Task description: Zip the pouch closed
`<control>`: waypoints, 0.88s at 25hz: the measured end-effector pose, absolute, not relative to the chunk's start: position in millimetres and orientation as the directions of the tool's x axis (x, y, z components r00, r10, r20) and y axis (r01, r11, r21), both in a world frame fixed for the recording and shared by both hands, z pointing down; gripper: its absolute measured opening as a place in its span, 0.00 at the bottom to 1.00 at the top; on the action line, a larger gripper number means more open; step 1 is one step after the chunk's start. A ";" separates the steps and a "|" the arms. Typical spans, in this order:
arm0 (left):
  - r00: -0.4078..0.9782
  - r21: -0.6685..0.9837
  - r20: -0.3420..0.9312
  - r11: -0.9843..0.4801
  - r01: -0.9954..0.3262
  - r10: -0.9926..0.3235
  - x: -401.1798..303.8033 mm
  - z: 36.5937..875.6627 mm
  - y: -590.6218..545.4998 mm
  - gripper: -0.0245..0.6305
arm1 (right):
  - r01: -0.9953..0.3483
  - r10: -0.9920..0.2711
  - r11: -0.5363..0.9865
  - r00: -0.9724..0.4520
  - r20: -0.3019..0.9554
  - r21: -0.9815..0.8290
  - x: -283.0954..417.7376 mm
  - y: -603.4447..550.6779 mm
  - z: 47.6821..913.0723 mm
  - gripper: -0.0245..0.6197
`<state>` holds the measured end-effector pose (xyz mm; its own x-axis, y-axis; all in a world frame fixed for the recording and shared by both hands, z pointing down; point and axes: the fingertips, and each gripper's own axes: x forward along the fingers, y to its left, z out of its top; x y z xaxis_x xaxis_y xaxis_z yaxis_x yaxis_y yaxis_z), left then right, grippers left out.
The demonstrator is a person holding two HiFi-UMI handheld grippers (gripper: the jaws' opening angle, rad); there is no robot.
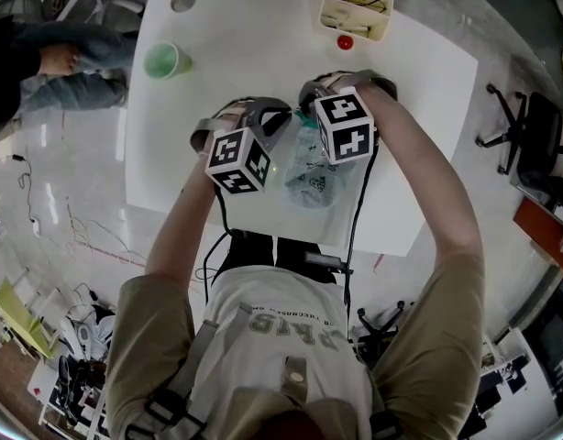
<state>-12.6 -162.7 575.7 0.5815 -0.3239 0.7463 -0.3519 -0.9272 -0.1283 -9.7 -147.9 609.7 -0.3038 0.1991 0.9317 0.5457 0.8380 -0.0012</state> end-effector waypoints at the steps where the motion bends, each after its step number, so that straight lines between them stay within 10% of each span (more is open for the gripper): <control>1: 0.582 -0.125 0.747 -0.928 -0.352 -0.322 -12.3 575.7 -162.2 0.07 | 0.535 0.209 0.845 -0.303 0.930 -0.015 -9.2 -147.1 609.0 0.04; 22: 0.585 -0.029 0.765 -0.923 -0.385 -0.269 -11.0 572.7 -159.7 0.07 | 0.429 0.193 0.903 -0.332 0.923 -0.035 -6.0 -145.9 604.2 0.04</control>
<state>-11.0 -159.7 572.7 0.5853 -0.2686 0.7650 -0.3848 -0.9225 -0.0295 -6.0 -145.9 604.2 -0.3320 0.1934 0.9232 0.4290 0.9026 -0.0348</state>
